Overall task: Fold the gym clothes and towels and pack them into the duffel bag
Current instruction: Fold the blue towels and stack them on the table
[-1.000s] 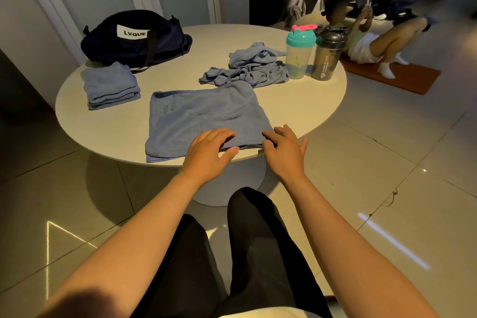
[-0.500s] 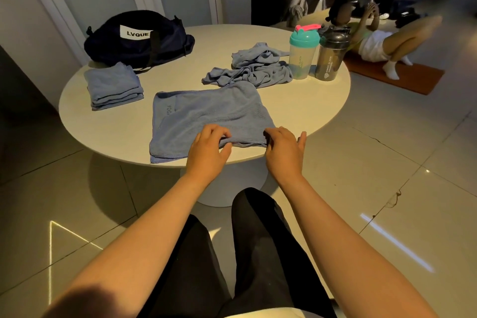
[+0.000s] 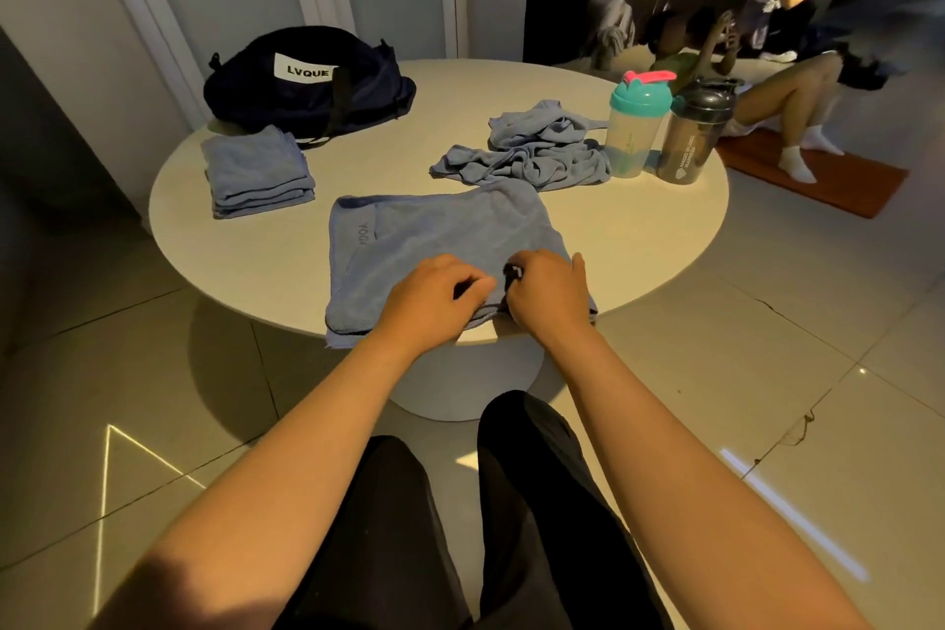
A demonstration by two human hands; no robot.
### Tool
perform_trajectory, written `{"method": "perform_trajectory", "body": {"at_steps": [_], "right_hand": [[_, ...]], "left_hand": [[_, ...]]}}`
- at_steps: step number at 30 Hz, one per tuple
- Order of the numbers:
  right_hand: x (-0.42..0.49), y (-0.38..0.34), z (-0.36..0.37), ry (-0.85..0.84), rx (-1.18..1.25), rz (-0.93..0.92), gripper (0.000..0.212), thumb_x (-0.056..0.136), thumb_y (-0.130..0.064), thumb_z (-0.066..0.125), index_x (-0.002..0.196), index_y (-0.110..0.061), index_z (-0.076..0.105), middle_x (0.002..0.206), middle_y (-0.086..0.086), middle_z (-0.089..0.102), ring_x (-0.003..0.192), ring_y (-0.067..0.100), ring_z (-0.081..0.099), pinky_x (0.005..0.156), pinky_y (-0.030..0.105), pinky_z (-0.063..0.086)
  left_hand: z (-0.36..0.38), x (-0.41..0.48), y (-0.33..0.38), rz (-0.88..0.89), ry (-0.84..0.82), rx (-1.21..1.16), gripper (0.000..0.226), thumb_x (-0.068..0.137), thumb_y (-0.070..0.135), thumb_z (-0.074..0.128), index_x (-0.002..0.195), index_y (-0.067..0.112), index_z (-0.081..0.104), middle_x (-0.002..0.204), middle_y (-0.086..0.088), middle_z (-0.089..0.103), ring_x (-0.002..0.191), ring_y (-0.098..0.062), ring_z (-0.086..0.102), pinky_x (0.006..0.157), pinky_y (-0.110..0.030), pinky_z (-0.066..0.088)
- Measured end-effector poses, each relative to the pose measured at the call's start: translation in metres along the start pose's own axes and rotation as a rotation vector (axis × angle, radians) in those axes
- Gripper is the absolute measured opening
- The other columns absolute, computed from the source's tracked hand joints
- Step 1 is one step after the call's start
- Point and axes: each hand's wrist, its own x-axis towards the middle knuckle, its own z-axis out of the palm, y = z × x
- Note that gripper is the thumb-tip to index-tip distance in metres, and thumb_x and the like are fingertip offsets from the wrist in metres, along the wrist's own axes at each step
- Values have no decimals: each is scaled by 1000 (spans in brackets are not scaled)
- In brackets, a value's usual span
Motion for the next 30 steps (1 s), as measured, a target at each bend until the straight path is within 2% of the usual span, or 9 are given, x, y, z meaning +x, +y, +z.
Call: {"method": "perform_trajectory", "body": {"at_steps": [3,5,7,10,12,17,22,26,30], "right_hand": [[15,-17,7,-5,76,-103,33,96,-17,51,124,-16,68,123,7,66,120,28,55,117,49,22],[21,-24,13,-114,86,-155,40,97,-19,52,136,-15,60,136,10,58,128,30,50,115,46,29],[25,-26,16,-219,24,-118,42,97,-23,52,139,-17,56,139,13,52,127,34,47,107,44,36],[36,-28,10,-288,-98,18,37,96,-24,51,133,-19,53,136,13,45,129,36,37,104,48,32],[49,-38,7,-309,-128,46,37,97,-25,51,133,-20,52,138,13,43,134,36,32,107,49,29],[85,-71,26,-260,4,-104,40,100,-30,49,139,-25,53,138,10,48,131,34,39,110,51,27],[98,-72,52,-345,9,-146,45,104,-37,42,145,-22,48,147,11,44,134,33,41,112,50,30],[101,-64,61,-360,-23,-151,55,105,-52,27,156,-29,30,164,5,19,153,24,10,121,56,2],[119,-70,50,-297,-43,-157,60,105,-54,25,159,-30,18,168,4,8,155,23,-4,121,58,-2]], "left_hand": [[-8,19,-18,-117,126,203,32,102,39,47,127,30,66,140,0,57,132,-27,46,113,-42,31],[-15,27,-30,-281,-18,319,44,103,44,42,144,33,51,158,-2,38,147,-30,28,121,-46,15],[-20,29,-42,-329,-127,329,45,99,48,44,142,35,52,155,-1,42,143,-32,33,118,-49,25],[-35,31,-51,-297,34,188,25,98,42,46,96,28,67,109,1,65,106,-29,57,89,-41,44],[-42,38,-61,-302,154,163,26,100,36,43,87,26,63,97,1,63,91,-26,58,75,-38,46],[-50,73,-95,-423,36,52,35,104,30,42,134,32,59,135,-4,62,119,-29,56,99,-42,50],[-48,95,-105,-377,-193,263,45,104,37,42,149,34,43,152,-3,47,132,-30,46,105,-39,45],[-48,94,-110,-411,-14,180,52,97,34,55,148,25,48,156,5,38,140,-23,39,110,-36,36],[-49,91,-124,-368,353,-104,41,97,19,58,138,11,58,139,0,45,107,-11,50,92,-24,40]]}}
